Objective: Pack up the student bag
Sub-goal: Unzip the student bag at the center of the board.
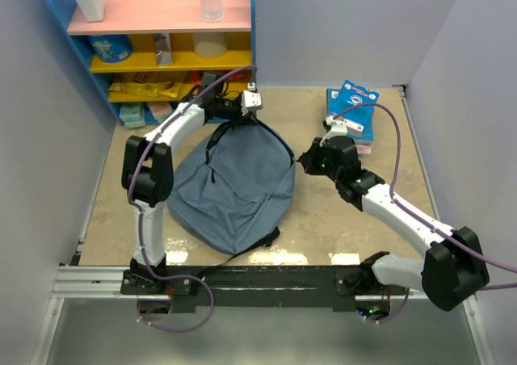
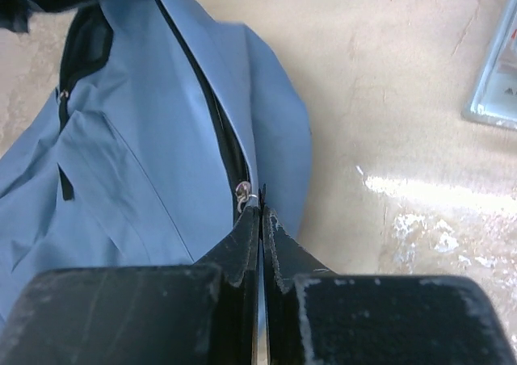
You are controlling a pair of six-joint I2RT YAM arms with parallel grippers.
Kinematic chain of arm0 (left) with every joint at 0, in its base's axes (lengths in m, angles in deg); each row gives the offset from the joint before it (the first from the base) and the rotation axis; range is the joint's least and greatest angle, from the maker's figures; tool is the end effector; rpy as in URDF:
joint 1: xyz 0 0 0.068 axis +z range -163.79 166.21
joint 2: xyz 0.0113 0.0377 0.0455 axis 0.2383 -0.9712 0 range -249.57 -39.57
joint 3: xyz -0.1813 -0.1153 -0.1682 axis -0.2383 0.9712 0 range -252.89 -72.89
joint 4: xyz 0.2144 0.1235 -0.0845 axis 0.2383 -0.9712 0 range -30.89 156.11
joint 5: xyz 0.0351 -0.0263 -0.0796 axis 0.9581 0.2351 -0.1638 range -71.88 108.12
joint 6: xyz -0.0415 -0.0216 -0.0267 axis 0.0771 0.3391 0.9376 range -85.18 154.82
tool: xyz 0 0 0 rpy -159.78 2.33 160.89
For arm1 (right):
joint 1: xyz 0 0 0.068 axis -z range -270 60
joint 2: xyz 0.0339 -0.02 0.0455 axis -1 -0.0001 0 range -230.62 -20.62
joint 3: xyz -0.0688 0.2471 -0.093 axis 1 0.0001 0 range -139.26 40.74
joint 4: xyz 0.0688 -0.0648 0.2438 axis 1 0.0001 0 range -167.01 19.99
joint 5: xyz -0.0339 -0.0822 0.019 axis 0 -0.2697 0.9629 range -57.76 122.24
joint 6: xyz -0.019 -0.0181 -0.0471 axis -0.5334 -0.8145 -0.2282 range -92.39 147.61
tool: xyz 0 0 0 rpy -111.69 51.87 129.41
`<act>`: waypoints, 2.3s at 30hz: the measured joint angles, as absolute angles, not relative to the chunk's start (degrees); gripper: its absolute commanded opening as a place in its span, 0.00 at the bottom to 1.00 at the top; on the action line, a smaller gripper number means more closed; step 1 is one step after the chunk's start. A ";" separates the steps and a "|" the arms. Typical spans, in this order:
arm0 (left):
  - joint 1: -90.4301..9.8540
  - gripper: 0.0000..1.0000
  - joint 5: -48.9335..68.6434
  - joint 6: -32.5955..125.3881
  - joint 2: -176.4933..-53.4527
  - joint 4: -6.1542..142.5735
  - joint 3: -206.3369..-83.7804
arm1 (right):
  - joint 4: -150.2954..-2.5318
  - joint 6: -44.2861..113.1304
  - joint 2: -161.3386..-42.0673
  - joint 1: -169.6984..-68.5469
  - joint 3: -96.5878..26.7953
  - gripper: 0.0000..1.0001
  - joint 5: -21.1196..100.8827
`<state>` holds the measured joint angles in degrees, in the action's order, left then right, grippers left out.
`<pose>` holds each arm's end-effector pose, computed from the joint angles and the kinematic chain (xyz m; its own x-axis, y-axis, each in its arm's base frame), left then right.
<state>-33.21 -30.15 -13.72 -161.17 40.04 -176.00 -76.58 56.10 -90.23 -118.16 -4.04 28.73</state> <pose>0.4432 -0.1843 0.2491 0.1036 0.4924 -0.8642 0.9745 0.1237 0.1873 0.2432 0.1277 0.2658 -0.5321 0.2552 -0.8073 -0.1917 0.8924 0.4085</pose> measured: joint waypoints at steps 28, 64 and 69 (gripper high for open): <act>-45.54 0.86 -38.44 -20.60 -160.69 24.24 -187.47 | -72.95 59.60 -86.36 -118.22 1.49 0.00 29.98; -49.14 0.00 -27.18 -12.54 -171.33 34.12 -187.61 | -71.03 58.90 -85.05 -123.14 1.03 0.00 27.95; -49.08 0.00 -25.70 -11.01 -171.11 35.47 -187.61 | -71.18 59.94 -84.43 -124.93 3.83 0.00 27.20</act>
<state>-49.08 -25.70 -11.01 -171.11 35.47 -187.61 -71.18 59.94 -84.43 -124.93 3.83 27.20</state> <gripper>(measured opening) 0.044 0.010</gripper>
